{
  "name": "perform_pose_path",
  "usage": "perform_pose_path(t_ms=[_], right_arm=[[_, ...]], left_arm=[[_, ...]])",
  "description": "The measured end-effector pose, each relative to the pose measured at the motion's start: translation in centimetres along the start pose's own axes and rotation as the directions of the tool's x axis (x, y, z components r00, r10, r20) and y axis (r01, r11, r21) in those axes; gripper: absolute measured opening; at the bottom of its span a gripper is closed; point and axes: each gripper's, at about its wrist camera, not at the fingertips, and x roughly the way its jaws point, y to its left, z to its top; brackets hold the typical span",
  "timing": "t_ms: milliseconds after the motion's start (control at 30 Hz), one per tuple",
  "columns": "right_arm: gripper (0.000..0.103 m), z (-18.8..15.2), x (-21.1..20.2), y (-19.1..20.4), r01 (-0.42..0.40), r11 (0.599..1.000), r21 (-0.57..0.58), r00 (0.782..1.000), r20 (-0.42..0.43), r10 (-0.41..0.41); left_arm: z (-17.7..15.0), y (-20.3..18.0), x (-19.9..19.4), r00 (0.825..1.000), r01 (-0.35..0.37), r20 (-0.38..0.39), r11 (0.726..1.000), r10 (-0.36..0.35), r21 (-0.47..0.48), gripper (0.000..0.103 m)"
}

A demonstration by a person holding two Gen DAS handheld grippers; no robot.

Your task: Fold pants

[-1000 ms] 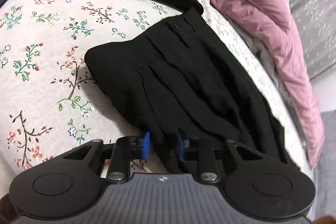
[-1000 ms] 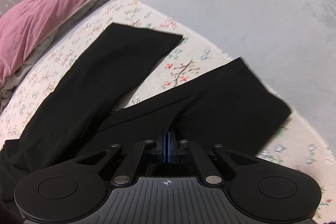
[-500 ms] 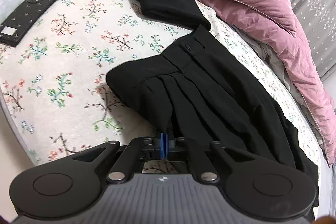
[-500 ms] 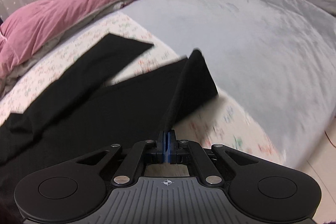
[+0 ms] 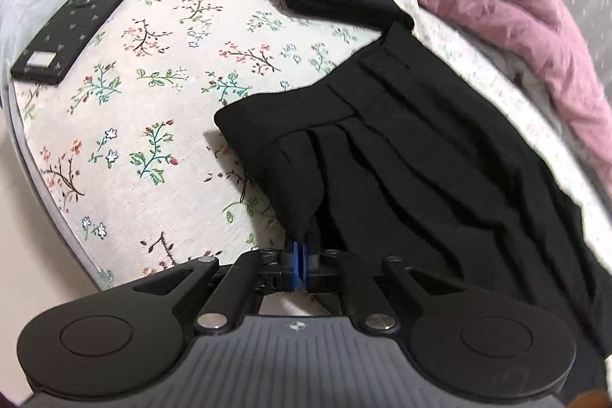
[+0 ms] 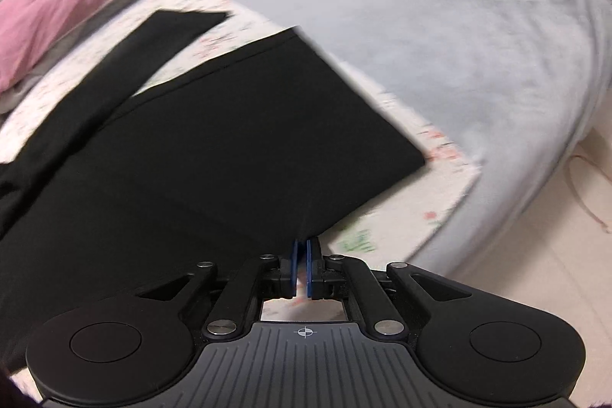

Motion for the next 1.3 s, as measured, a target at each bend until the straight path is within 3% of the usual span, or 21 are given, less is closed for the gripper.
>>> perform_pose_path(t_ms=[33, 100, 167, 233, 400, 567, 733, 900, 1033, 1100, 1133, 1200, 1300], right_arm=[[0.018, 0.3, -0.2, -0.3, 0.05, 0.999, -0.003, 0.999, 0.018, -0.05], [0.026, 1.4, -0.7, -1.1, 0.109, 0.994, -0.017, 0.992, 0.06, -0.108], [0.037, 2.9, -1.2, -2.0, 0.075, 0.997, 0.0, 0.994, 0.084, -0.075], [0.039, 4.6, -1.4, -2.3, 0.025, 1.0, -0.01, 0.993, 0.12, -0.024], [0.039, 9.0, 1.7, -0.7, -0.088, 0.992, -0.088, 0.989, 0.114, 0.098], [0.039, 12.4, 6.6, 0.7, -0.097, 0.987, -0.124, 0.988, 0.107, 0.111], [0.039, 12.8, 9.0, -0.3, -0.097, 0.985, -0.146, 0.984, 0.138, 0.117], [0.038, 13.5, 10.2, -0.3, -0.128, 0.976, -0.176, 0.971, 0.178, 0.16], [0.024, 14.1, 10.6, 0.4, -0.134, 0.964, -0.228, 0.965, 0.192, 0.179], [0.022, 14.0, 10.5, 0.7, -0.126, 0.958, -0.257, 0.963, 0.201, 0.181], [0.013, 13.9, 10.4, 0.9, -0.114, 0.955, -0.272, 0.961, 0.213, 0.175], [0.006, 13.6, 10.1, 0.9, -0.097, 0.954, -0.285, 0.958, 0.235, 0.168], [0.003, 13.3, 9.5, 0.8, -0.074, 0.95, -0.304, 0.948, 0.273, 0.161]], left_arm=[[0.0, -0.3, 0.0, 1.0, -0.014, -0.015, 1.0, 0.014, 0.027, 0.024], [0.1, -0.9, -0.7, 0.998, -0.056, -0.006, 0.997, 0.057, 0.052, 0.038], [-0.1, -1.7, -2.1, 0.996, -0.078, 0.044, 0.994, 0.075, 0.074, 0.058], [-0.5, -3.1, -3.6, 0.994, -0.065, 0.093, 0.991, 0.054, 0.117, 0.066], [-3.0, -8.3, -6.1, 0.99, 0.026, 0.124, 0.966, -0.06, 0.258, 0.082], [-6.6, -14.0, -5.7, 0.971, 0.204, 0.037, 0.897, -0.236, 0.392, 0.096], [-9.0, -17.5, -2.7, 0.952, 0.295, -0.062, 0.841, -0.301, 0.454, 0.097], [-10.3, -20.3, -0.1, 0.95, 0.312, -0.136, 0.82, -0.282, 0.48, 0.097], [-10.8, -21.7, 1.1, 0.949, 0.315, -0.168, 0.812, -0.266, 0.492, 0.097], [-10.9, -22.3, 1.3, 0.95, 0.313, -0.182, 0.814, -0.255, 0.49, 0.097], [-11.0, -22.4, 1.5, 0.949, 0.312, -0.187, 0.815, -0.252, 0.488, 0.097], [-10.9, -22.7, 1.8, 0.95, 0.31, -0.19, 0.814, -0.247, 0.491, 0.097], [-11.2, -23.0, 2.0, 0.951, 0.307, -0.192, 0.807, -0.242, 0.504, 0.097]])
